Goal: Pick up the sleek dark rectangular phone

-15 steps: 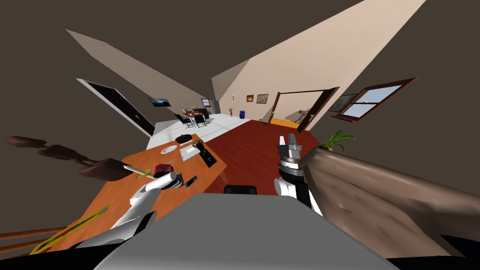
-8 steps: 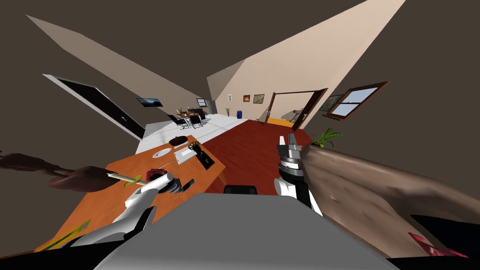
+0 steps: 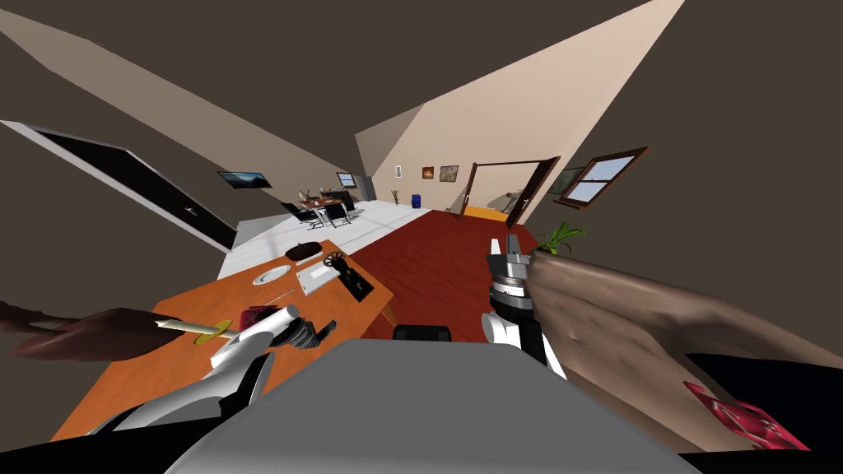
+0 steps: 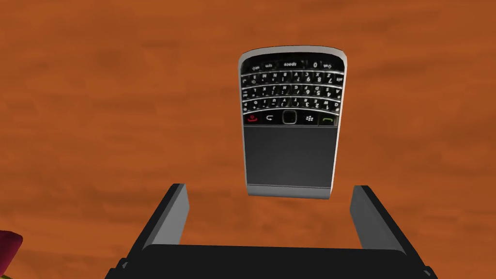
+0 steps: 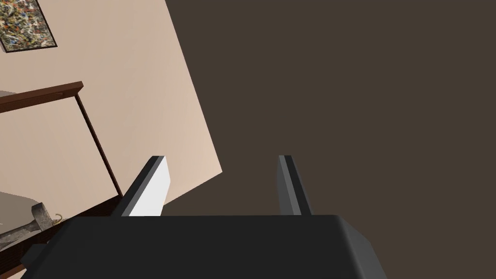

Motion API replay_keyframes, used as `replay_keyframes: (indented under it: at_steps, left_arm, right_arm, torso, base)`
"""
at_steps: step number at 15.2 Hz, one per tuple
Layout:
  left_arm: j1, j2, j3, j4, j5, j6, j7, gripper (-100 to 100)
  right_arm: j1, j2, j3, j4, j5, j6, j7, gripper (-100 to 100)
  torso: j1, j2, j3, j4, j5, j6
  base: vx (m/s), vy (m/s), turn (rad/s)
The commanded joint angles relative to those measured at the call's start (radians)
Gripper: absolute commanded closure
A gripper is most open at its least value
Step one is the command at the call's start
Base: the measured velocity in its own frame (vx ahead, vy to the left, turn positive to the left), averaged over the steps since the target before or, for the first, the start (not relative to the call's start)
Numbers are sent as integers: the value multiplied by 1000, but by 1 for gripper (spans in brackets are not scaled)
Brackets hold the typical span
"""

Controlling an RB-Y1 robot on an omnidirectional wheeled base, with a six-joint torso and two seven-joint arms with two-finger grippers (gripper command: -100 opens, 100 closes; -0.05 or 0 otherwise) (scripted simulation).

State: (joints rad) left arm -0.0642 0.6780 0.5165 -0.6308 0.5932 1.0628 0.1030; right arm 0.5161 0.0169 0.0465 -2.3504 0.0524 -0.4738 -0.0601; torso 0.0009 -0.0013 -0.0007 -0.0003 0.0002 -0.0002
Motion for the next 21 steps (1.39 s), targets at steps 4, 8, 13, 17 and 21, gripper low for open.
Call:
replay_keyframes:
  at_steps: [4,8,13,17,21]
  left_arm:
    - [-15,-13,1,53,0,-2,3,-100]
    - [-22,-43,-10,73,-13,-44,11,-100]
    - [-21,-35,-8,68,-10,-33,11,100]
    - [-11,2,6,42,6,20,-1,100]
    - [-29,-9,-22,44,-2,32,-45,-100]
  right_arm:
    - [0,0,0,0,0,0,0,0]
    - [0,0,0,0,0,0,0,0]
    - [0,0,0,0,0,0,0,0]
    - [0,0,0,0,0,0,0,0]
    - [0,0,0,0,0,0,0,0]
  torso:
    - [0,0,0,0,0,0]
    - [4,1,0,0,1,0]
    - [0,1,0,0,0,0]
    - [-4,1,0,0,-1,0]
    - [-3,0,0,0,-1,1]
  base:
    - [4,13,-48]
    - [-1,61,-1]
    - [-1,11,-2]
    - [3,-50,2]
    - [0,-31,-106]
